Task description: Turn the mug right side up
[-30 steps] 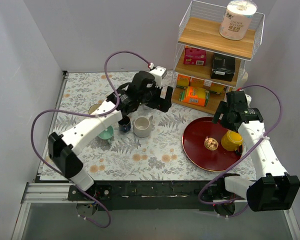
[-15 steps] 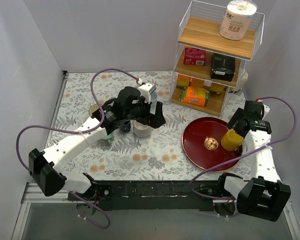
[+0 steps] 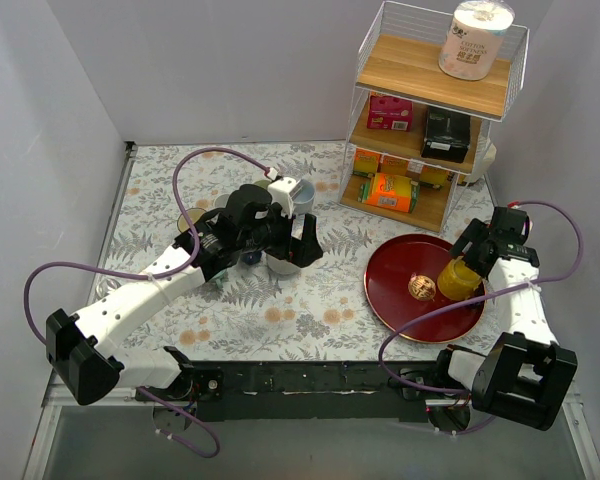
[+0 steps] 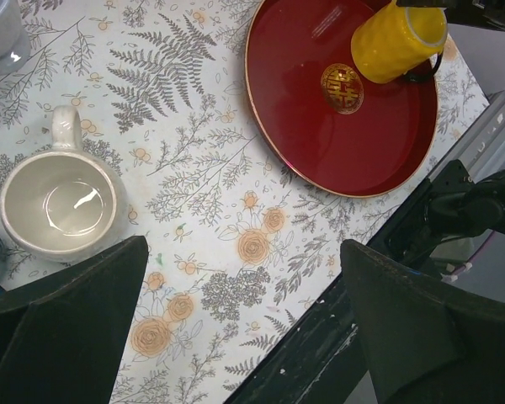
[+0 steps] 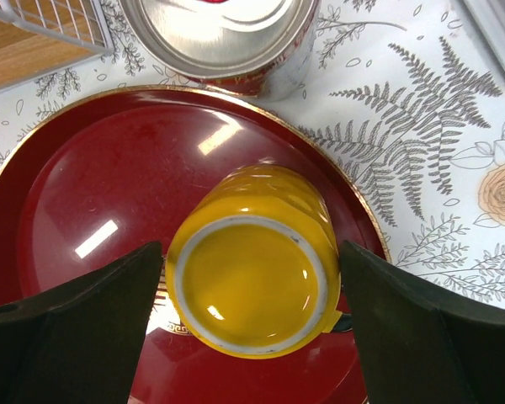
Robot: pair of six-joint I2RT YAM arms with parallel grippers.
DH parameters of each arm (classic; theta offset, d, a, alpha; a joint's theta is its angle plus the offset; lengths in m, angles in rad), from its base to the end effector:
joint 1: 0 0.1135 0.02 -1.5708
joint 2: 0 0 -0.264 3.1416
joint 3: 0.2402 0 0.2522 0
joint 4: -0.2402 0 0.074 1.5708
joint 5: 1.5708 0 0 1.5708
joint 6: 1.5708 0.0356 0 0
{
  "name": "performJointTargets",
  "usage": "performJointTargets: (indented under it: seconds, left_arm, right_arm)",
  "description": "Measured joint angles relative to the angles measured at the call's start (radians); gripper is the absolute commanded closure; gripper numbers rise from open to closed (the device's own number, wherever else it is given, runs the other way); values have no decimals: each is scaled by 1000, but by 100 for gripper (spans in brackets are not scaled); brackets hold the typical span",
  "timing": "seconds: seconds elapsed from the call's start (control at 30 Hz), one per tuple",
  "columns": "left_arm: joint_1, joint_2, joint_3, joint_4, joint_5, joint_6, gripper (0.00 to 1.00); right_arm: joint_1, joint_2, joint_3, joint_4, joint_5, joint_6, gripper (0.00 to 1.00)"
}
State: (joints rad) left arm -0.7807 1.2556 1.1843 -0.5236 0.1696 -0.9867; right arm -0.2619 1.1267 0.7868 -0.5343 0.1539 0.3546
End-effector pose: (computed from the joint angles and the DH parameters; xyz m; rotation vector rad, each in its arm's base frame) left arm 0.1926 -0.1993 0.3458 -0.1397 2.4091 -1.1191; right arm 0.2184 -0.0642 0.2430 0.8039 2.2999 -0.1466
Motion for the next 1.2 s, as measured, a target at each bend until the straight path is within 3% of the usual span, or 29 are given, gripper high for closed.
performJointTargets:
  seconds: [0.37,0.6,0.73,0.87,1.2]
  left_arm:
    - [0,0,-33,4,-13,11,2]
    - [0,0,-34,8,-16,11,2]
    - [0,0,-37,9,-16,11,2]
    - [0,0,-48,8,-16,11,2]
    - [0,-13,-82,21,4,1,2]
  right_arm:
    - [-4,-42,-57,42,-93,38,20]
    - [18,-88,-83,8,-176,97,18]
    - [20,-89,-83,-28,-199,102,11]
    - [20,-108,-80,-72,-199,61,4]
    - [20,-145,-70,-113,-346,-134,6]
